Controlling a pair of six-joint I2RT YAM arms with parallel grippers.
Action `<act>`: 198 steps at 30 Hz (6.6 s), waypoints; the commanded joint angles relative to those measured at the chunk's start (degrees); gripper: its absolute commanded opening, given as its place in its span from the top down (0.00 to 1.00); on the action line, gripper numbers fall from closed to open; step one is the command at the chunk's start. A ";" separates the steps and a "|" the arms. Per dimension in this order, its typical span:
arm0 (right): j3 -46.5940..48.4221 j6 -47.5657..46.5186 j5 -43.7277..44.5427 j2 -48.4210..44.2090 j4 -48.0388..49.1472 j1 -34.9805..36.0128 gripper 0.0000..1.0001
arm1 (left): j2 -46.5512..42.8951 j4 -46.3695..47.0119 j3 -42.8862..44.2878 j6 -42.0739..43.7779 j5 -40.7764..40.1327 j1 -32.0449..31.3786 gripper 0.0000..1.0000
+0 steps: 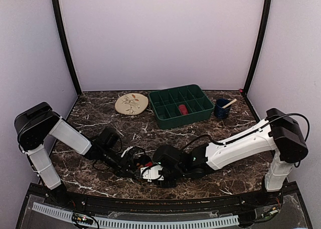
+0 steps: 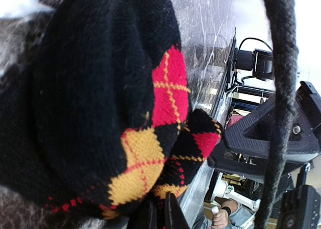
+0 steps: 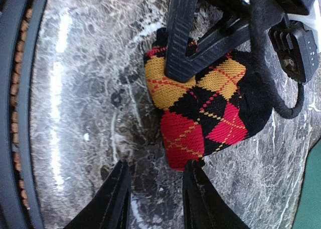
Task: Roll the socks
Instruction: Roll the sock at the center of the board.
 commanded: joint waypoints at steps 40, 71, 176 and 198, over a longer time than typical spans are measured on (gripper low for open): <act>5.47 -11.70 1.36 11.44 1.07 -2.82 0.88 | 1.80 -2.31 -0.95 -2.12 -1.14 1.65 1.00; 19.25 21.56 -23.39 11.92 -23.18 -7.22 1.00 | -26.40 -6.07 -7.86 1.85 -24.38 2.10 0.55; -1.95 45.86 -51.04 6.34 8.20 -25.50 0.73 | -9.40 -14.07 0.71 10.09 -38.63 -23.84 1.00; -12.16 22.78 3.15 -10.60 8.81 -4.72 0.72 | -4.67 -10.82 -0.61 5.27 -23.71 -15.53 1.00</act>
